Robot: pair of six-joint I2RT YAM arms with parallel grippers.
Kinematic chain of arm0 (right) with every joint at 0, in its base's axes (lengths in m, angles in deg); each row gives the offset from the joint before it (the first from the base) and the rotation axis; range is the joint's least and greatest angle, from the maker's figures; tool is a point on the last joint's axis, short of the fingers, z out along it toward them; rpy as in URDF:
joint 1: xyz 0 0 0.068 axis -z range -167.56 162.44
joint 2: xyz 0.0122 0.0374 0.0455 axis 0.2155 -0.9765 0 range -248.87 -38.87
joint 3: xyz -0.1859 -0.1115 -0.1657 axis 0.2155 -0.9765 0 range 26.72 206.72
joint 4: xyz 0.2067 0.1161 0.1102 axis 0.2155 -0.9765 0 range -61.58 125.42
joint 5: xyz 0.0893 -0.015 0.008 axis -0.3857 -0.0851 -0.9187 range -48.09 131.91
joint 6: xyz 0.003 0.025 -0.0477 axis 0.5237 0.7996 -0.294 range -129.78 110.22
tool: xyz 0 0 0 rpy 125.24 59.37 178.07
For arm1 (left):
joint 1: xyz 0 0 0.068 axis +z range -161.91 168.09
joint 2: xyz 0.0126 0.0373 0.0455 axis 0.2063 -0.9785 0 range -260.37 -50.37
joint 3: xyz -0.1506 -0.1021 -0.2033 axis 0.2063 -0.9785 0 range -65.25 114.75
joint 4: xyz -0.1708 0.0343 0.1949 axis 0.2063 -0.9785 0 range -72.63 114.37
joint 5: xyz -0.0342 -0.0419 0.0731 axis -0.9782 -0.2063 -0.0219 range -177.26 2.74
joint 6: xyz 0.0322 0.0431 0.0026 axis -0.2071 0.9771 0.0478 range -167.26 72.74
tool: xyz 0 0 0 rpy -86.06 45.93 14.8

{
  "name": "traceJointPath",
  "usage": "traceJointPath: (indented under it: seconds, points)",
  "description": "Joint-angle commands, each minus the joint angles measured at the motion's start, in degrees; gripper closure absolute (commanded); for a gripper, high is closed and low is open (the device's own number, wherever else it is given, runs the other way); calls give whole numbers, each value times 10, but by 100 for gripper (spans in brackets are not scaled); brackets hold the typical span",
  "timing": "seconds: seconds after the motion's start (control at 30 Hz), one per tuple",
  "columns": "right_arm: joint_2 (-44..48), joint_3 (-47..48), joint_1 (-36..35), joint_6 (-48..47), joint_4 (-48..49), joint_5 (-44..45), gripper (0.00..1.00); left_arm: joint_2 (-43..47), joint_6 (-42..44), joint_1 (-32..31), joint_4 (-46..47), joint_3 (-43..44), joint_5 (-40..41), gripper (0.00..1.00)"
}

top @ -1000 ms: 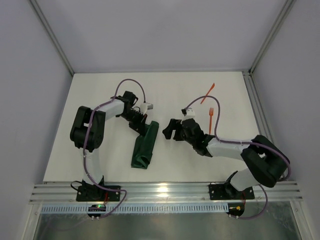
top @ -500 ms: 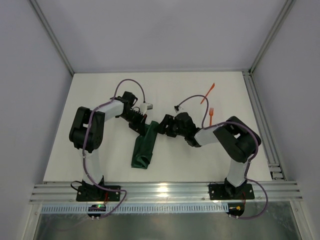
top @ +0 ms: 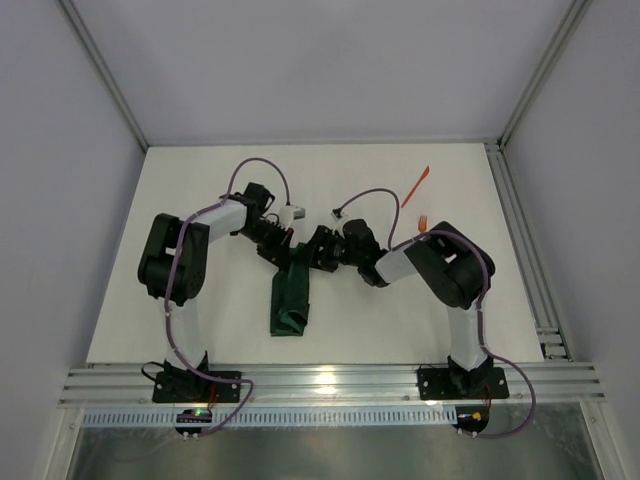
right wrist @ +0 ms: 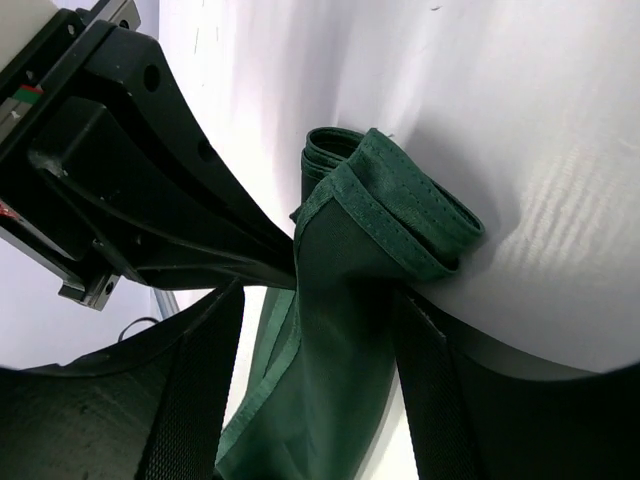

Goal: Fold the napkin into a case and place the utensils inside
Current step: Pick up the smaller rectangle-folded napkin from the center of the board.

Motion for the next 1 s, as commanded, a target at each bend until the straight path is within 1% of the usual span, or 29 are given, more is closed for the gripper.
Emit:
traceJointPath:
  seconds: [0.0, 0.03, 0.1, 0.2, 0.27, 0.3, 0.33, 0.4, 0.47, 0.53, 0.63, 0.7, 0.83, 0.97]
  points:
    - [-38, 2, -2, 2, -69, -21, 37, 10, 5, 4, 16, 7, 6, 100]
    - [-42, 4, -2, 2, -67, -23, 39, 9, 5, 4, 17, 8, 4, 100]
    - [-44, 11, -2, 3, -67, -25, 41, 7, 4, 5, 16, 10, -1, 100]
    - [-40, 9, -1, 3, -70, -22, 41, 7, 3, 14, 16, 9, -4, 100]
    - [-13, -15, -1, -5, -89, -7, 41, 9, 3, 25, 17, 7, -4, 100]
    - [2, -25, -1, -12, -99, 14, 39, 11, 4, 28, 17, 1, -3, 100]
    - [17, -35, -2, -17, -117, 22, 37, 11, 5, 32, 18, -2, -3, 100]
    - [62, -66, -1, -30, -136, 36, 36, 12, 7, 33, 17, -10, -3, 100]
    - [86, -91, -2, -35, -161, 36, 36, 13, 8, 33, 16, -13, -9, 100]
    - [100, -103, -8, -32, -162, 27, 35, 13, 7, 33, 15, -11, -14, 100]
    - [83, -105, -18, -30, -146, 27, 35, 12, 7, 33, 15, -10, -17, 100]
    - [55, -90, -17, -25, -134, 28, 35, 13, 6, 33, 15, -11, -16, 100]
    - [1, -35, -18, -19, -132, 1, 38, 14, 7, 33, 13, -12, -16, 100]
    - [-36, -19, -17, -7, -122, -20, 40, 20, 6, 33, 18, -14, -17, 100]
